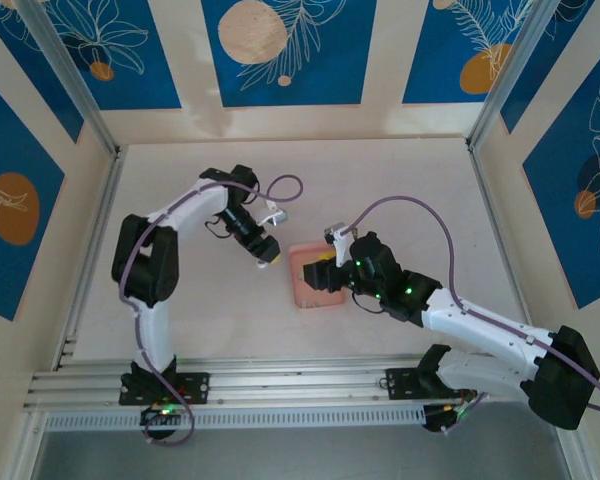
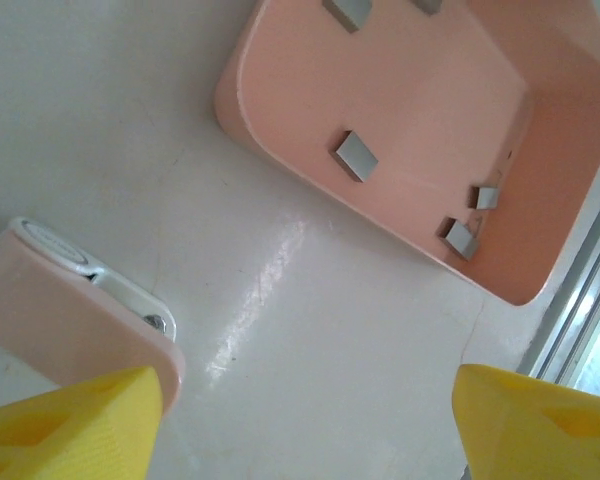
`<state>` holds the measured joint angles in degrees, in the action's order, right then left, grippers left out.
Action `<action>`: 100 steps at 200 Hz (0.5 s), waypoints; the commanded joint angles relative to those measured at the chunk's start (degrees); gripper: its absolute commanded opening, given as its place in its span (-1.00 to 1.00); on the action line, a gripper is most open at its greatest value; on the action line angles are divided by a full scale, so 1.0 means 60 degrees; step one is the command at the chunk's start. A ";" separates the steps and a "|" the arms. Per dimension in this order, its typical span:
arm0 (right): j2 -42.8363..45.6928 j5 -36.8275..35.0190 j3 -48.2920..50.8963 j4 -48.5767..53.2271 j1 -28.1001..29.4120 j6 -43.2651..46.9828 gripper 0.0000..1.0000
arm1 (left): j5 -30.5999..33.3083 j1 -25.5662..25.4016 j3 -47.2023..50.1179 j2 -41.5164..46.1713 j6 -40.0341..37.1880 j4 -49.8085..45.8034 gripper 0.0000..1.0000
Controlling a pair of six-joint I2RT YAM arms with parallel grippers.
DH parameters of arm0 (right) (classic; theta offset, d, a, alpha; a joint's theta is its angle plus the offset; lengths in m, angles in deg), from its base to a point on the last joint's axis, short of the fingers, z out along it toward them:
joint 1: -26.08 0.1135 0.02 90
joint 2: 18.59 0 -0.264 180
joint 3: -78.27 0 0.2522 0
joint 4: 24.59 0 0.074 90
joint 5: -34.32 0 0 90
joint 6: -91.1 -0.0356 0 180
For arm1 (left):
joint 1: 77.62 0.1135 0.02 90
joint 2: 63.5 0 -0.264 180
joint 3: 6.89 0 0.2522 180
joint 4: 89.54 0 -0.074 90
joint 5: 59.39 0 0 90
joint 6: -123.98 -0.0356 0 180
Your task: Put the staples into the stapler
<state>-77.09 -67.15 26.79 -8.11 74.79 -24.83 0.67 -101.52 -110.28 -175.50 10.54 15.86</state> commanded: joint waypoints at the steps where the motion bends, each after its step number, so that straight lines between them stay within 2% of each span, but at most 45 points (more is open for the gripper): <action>1: 0.0067 -0.0214 -0.0203 0.0089 0.0098 0.0187 0.10 | 0.0107 -0.0059 0.0538 0.1291 0.1495 0.1263 0.54; 34: 0.0024 -0.0272 -0.0210 0.0054 0.0144 0.0134 0.09 | 0.0831 0.0020 0.1655 0.2469 0.3936 0.2738 0.51; 55: -0.0034 -0.0249 -0.0241 0.0056 0.0187 0.0097 0.09 | 0.0504 0.0124 0.2250 0.2713 0.4858 0.3355 0.48; 77: -0.0065 -0.0280 -0.0262 0.0095 0.0213 0.0132 0.09 | 0.0383 0.0156 0.2879 0.2772 0.5470 0.4192 0.33; 100: -0.0070 -0.0356 -0.0296 0.0155 0.0239 0.0135 0.09 | 0.0816 0.0232 0.2884 0.2353 0.5652 0.4031 0.21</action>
<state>-77.35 -67.76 26.68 -7.71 75.75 -24.85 3.82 -101.08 -93.45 -159.44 39.61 37.34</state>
